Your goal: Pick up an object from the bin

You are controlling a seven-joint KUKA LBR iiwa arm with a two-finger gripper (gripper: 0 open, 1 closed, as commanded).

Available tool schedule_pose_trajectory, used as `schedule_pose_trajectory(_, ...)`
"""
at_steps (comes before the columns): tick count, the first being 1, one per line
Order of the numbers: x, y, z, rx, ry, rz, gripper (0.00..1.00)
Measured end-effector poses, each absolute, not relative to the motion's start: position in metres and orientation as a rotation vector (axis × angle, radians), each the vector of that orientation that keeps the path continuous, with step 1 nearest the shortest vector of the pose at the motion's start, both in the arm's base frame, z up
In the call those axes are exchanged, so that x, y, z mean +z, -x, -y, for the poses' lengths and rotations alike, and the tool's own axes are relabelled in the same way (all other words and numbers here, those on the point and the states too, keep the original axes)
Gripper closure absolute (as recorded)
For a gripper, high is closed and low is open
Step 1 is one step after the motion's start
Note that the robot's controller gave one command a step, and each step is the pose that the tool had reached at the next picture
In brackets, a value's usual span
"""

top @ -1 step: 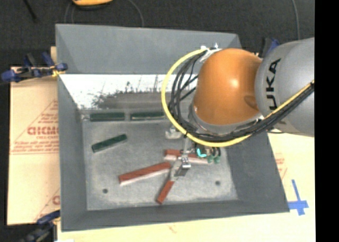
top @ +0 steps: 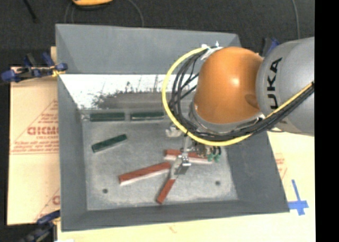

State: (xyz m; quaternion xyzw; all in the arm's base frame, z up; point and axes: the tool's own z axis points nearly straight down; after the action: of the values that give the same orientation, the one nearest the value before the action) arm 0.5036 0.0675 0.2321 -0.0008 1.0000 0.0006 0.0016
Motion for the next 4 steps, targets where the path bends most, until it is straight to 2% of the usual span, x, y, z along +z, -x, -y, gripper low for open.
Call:
schedule_pose_trajectory(1, 0.161, -0.514, -0.078, 0.002, 0.041, -3.133, 0.0)
schedule_pose_trajectory(2, 0.14, -0.516, -0.091, -0.001, 0.116, -3.142, 0.0)
schedule_pose_trajectory(3, 0.14, -0.523, -0.097, 0.002, 0.004, -3.139, 0.0)
schedule_pose_trajectory(4, 0.077, -0.523, -0.104, 0.0, 0.153, -3.133, 0.0)
